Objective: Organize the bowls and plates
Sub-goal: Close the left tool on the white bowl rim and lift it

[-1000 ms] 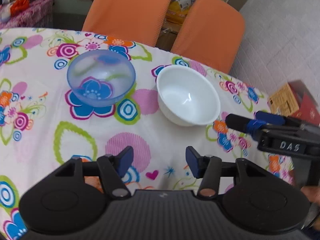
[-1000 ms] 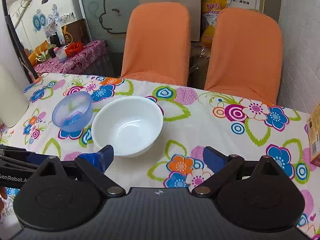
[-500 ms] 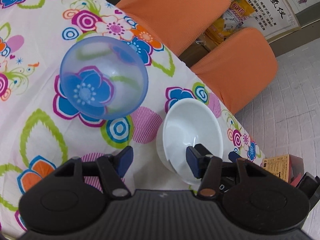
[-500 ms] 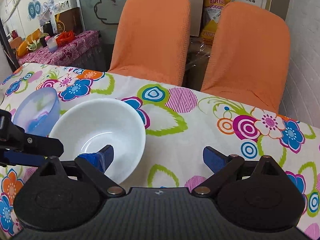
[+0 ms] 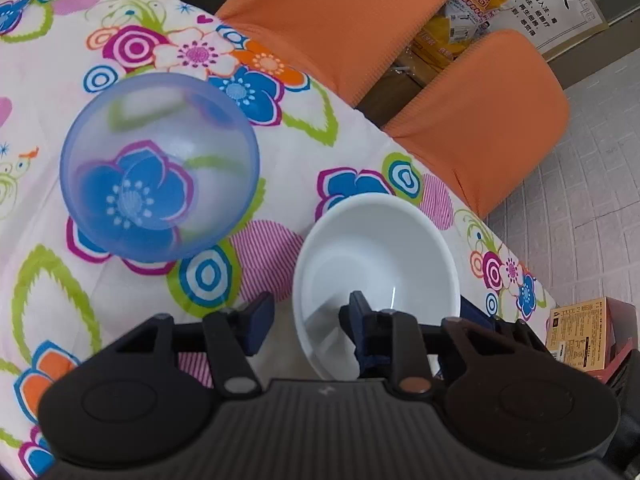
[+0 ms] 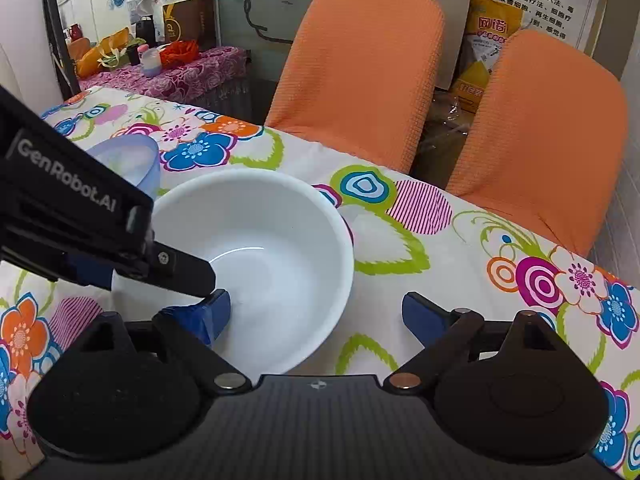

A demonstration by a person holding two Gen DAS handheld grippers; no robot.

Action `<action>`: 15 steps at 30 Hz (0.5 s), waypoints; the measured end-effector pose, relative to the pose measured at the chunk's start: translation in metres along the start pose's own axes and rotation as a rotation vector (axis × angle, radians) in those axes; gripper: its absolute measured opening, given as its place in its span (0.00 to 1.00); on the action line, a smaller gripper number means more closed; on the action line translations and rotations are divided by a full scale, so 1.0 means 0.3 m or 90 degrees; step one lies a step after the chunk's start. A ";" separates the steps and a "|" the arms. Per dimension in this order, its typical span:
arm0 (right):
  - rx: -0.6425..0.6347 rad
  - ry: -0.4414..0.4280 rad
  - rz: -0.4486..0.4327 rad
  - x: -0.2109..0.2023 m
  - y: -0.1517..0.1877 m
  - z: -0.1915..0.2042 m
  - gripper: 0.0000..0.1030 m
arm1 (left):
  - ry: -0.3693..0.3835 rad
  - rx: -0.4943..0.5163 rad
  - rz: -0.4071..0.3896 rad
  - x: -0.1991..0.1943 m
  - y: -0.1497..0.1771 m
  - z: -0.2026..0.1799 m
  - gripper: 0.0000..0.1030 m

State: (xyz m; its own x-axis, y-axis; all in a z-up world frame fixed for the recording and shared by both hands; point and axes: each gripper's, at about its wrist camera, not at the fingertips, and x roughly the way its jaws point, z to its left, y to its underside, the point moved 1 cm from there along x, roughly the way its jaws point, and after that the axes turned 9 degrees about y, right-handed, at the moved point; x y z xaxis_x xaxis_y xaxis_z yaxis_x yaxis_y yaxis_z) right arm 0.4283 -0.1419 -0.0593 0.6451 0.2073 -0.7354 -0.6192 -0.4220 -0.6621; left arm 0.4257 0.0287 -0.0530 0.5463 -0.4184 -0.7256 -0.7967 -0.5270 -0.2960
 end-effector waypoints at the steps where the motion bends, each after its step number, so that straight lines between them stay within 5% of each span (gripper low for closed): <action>1: 0.002 -0.007 0.001 0.001 0.000 -0.001 0.77 | 0.001 -0.002 0.002 0.004 -0.003 0.008 0.19; 3: 0.004 -0.021 0.003 0.005 0.001 0.005 0.76 | 0.003 0.005 0.004 0.007 -0.010 0.013 0.09; 6: -0.003 -0.082 -0.011 -0.016 0.005 0.047 0.76 | 0.021 0.031 0.012 0.008 -0.018 -0.001 0.09; 9: -0.038 -0.067 -0.035 -0.069 -0.004 0.101 0.75 | -0.005 0.080 0.022 0.011 -0.001 -0.028 0.09; 15: 0.032 -0.102 0.022 -0.115 0.028 0.075 0.76 | 0.030 0.082 0.063 -0.025 0.054 -0.005 0.09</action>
State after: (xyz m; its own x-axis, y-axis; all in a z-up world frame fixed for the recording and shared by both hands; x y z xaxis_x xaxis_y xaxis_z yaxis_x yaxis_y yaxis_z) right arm 0.3909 -0.1328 -0.0428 0.5459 0.3337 -0.7686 -0.6640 -0.3872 -0.6397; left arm 0.4090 0.0223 -0.0515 0.4724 -0.5000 -0.7258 -0.8723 -0.3828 -0.3041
